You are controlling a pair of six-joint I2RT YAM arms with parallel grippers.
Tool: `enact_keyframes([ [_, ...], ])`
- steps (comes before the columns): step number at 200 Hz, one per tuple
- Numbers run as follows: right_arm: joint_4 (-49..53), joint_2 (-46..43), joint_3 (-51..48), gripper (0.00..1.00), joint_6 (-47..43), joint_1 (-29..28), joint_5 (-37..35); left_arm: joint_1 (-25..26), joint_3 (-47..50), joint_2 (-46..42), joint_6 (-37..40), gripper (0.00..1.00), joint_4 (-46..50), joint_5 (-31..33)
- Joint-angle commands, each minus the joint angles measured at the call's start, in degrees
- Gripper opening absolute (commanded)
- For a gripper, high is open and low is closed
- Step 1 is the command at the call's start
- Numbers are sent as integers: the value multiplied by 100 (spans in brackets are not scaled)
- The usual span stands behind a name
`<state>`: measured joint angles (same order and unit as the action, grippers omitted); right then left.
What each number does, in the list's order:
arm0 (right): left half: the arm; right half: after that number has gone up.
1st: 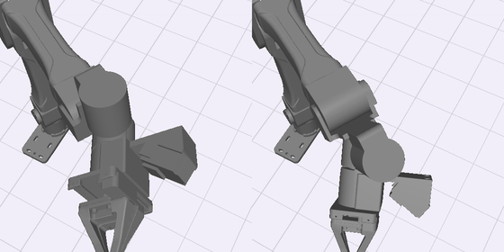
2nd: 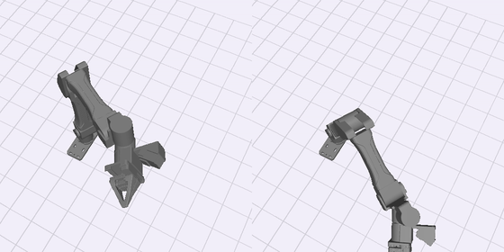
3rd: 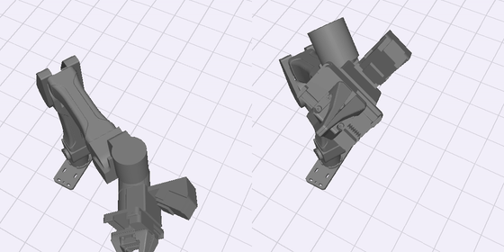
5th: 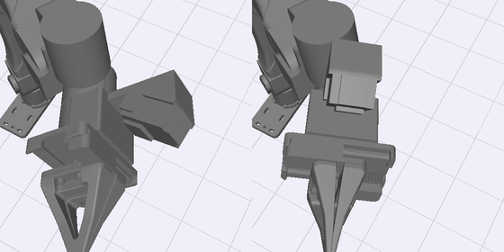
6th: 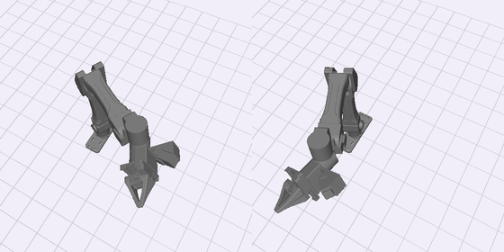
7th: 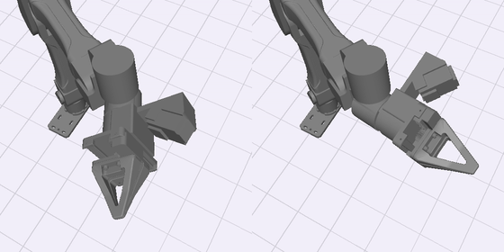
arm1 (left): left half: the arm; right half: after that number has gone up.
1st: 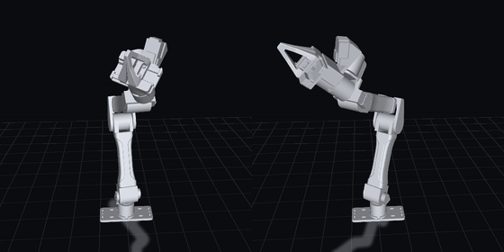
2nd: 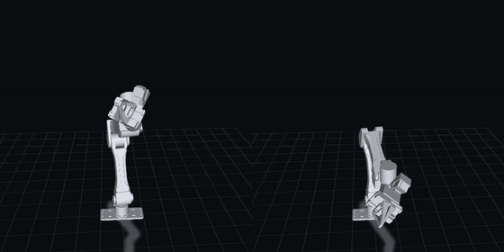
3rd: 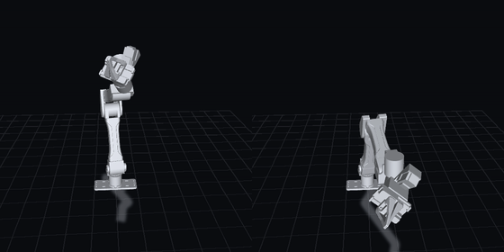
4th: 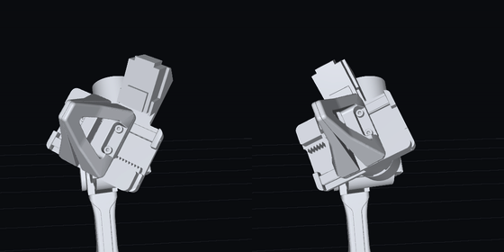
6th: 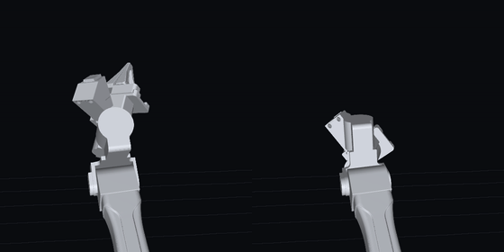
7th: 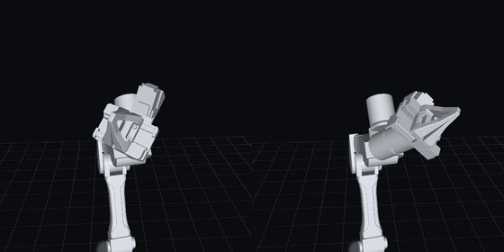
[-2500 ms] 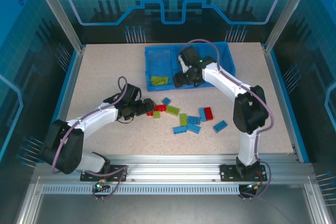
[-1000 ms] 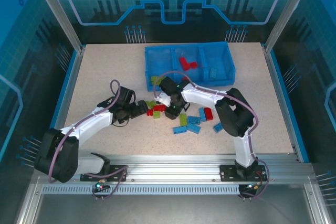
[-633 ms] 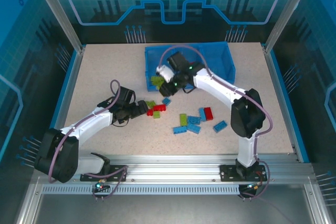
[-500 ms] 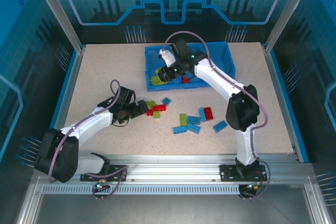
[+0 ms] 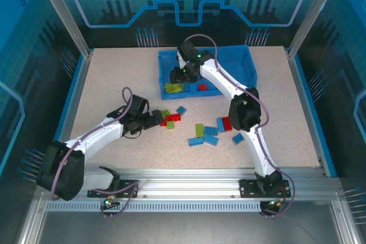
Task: Sort the legos into containers by color
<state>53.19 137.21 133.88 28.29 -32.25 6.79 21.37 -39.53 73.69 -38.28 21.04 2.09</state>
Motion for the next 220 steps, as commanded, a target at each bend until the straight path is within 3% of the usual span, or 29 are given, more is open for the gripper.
enact_keyframes([
  [1, 122, 38, 192, 65, 228, 48, 24, 356, -54, -170, 426, 99, -120, -101],
  [48, -294, -757, -418, 76, 61, 8, 674, 1658, -340, -170, 2380, 99, -329, -312],
  [76, -519, -1470, -1055, 82, -16, -23, 850, 1874, -652, 220, 3049, 99, -146, -451],
  [109, -835, -2444, -2107, 84, -70, 152, 385, 2294, -1065, 761, 3771, 98, -17, -446],
  [151, -1036, -3552, -3581, 85, -99, 1020, -478, 2716, -1643, 1578, 4345, 92, 91, -389],
  [220, -753, -4401, -4967, 84, -322, 2482, -614, 2987, -1966, 2184, 4881, 80, 208, -1017],
])
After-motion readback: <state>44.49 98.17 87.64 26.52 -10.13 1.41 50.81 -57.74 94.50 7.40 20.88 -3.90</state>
